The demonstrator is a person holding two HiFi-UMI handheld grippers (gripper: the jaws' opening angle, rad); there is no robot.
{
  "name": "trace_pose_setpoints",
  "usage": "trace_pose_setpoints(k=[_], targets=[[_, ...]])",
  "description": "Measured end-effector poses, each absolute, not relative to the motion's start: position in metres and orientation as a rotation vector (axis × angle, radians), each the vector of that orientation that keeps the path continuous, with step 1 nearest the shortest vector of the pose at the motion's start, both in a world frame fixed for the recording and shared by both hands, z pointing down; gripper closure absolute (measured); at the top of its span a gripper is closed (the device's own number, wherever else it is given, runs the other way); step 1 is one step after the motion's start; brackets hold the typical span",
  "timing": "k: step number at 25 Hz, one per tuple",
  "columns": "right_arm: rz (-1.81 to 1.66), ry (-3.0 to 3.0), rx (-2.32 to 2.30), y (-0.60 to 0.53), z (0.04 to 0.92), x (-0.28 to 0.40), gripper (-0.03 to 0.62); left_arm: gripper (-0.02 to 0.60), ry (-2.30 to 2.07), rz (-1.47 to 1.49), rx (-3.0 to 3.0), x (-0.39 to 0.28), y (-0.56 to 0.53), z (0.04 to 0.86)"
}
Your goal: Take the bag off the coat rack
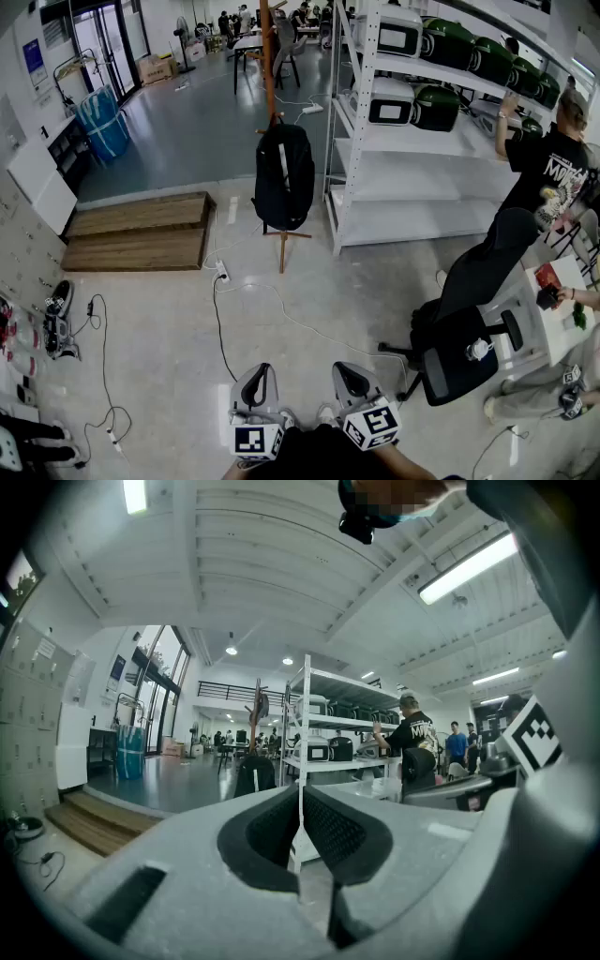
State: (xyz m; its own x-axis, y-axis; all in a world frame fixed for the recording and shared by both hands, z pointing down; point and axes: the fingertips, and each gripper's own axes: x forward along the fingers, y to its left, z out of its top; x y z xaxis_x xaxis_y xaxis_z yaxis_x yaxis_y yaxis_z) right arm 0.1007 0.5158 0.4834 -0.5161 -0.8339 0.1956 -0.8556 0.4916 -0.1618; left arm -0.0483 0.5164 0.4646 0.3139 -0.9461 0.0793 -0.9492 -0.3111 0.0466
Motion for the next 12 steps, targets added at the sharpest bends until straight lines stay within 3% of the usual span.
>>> trace_pose_setpoints(k=[12], targets=[[0.353, -2.645, 1.492, 0.5125, 0.4823, 0.0973, 0.582, 0.555, -1.801, 0.013, 2.478, -0.0541, 0.5122, 0.4586]])
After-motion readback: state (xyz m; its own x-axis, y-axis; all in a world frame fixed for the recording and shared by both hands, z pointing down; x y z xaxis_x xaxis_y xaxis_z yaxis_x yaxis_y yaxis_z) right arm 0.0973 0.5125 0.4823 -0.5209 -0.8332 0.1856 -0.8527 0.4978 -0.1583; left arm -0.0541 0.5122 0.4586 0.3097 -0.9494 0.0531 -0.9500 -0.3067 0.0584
